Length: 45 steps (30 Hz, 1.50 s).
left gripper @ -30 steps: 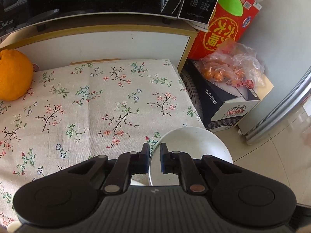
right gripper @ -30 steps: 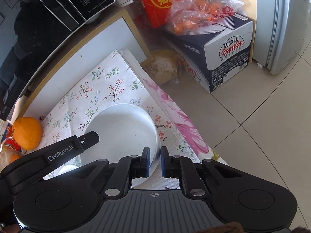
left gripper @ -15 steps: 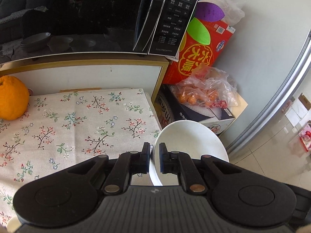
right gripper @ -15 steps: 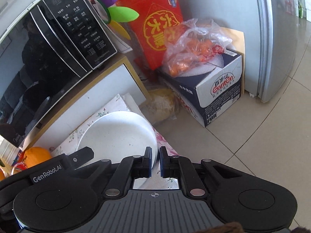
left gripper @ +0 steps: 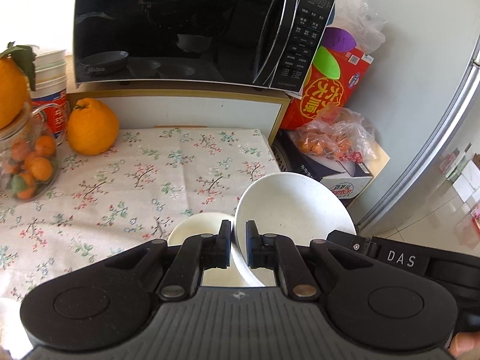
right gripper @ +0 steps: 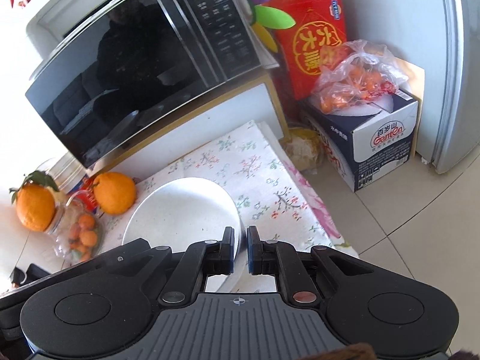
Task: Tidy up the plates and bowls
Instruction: 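Lift the white bowl with both grippers and carry it across the table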
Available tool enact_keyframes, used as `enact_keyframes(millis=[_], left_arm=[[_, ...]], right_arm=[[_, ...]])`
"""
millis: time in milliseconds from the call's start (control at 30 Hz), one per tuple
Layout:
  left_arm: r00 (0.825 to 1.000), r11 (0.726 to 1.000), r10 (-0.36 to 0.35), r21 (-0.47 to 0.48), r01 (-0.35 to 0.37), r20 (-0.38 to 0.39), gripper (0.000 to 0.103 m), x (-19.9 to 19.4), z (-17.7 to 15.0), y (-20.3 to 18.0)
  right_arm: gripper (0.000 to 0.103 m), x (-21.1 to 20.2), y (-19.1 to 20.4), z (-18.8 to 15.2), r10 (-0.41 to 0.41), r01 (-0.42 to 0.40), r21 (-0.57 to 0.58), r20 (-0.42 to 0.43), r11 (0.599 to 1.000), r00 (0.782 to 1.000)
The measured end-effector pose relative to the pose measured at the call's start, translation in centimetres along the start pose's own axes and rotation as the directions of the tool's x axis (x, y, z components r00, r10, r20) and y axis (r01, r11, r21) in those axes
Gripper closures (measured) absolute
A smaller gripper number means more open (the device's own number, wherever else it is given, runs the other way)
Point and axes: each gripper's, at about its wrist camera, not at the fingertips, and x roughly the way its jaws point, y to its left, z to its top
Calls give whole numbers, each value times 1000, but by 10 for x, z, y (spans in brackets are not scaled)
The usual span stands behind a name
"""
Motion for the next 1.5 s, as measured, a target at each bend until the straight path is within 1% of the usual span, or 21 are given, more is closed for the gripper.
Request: enact_keyframes(millis=[100,133,267,367,433,533,633,800,1000,1100,1167,1300,1400,1500], left_arm=[[1000,1000,14,-20,-14,-9,95,-22,-17,15],[1000,999,20,-27,-20,-12,95,-28,-23,20],[999,998,30,-63,-32,-42,95,-47,-48,37],[997,995,40,-86,-46,-72,95,-56,-68,47],[994,992,48,-113,-59,-94,95,-59,-79,55],[991,988,53,-136,-70,-122,95,-60,-94,63],[989,989,56,-126,-73,-138,95,-58,-104,65],[985,991,45,-115,-65,-167,95,-48,-110,71],[979,992,55,-97,-75,-196,94,-35,-113,67],[979,994,68,-70,-83,-194,93,-30,-115,62],[978,994,79,-62,-93,-194,93,-26,-115,62],[975,992,83,-73,-100,-206,93,-21,-117,68],[976,993,91,-55,-104,-196,92,-22,-117,67],[978,994,89,-50,-100,-187,91,-22,-116,67]], right_arm=[[93,-6,13,-14,35,-37,-41,-54,998,998],[93,-8,20,-20,47,-52,-65,-77,997,996],[93,-15,42,-43,57,-79,-179,-124,981,991],[93,-17,55,-62,48,-86,-238,-163,967,985],[93,-16,63,-78,32,-90,-294,-195,952,980],[93,-9,69,-98,3,-92,-346,-247,934,969],[93,-2,70,-107,-17,-88,-355,-282,931,959],[93,2,71,-110,-25,-84,-348,-296,934,955],[93,17,70,-113,-71,-48,-355,-315,934,946],[93,24,68,-116,-96,-29,-363,-322,931,942],[93,27,67,-117,-98,-29,-357,-333,934,938],[93,30,69,-117,-98,-27,-352,-333,936,938],[91,32,70,-116,-96,-26,-346,-331,938,939],[91,35,68,-115,-99,-22,-336,-340,942,935]])
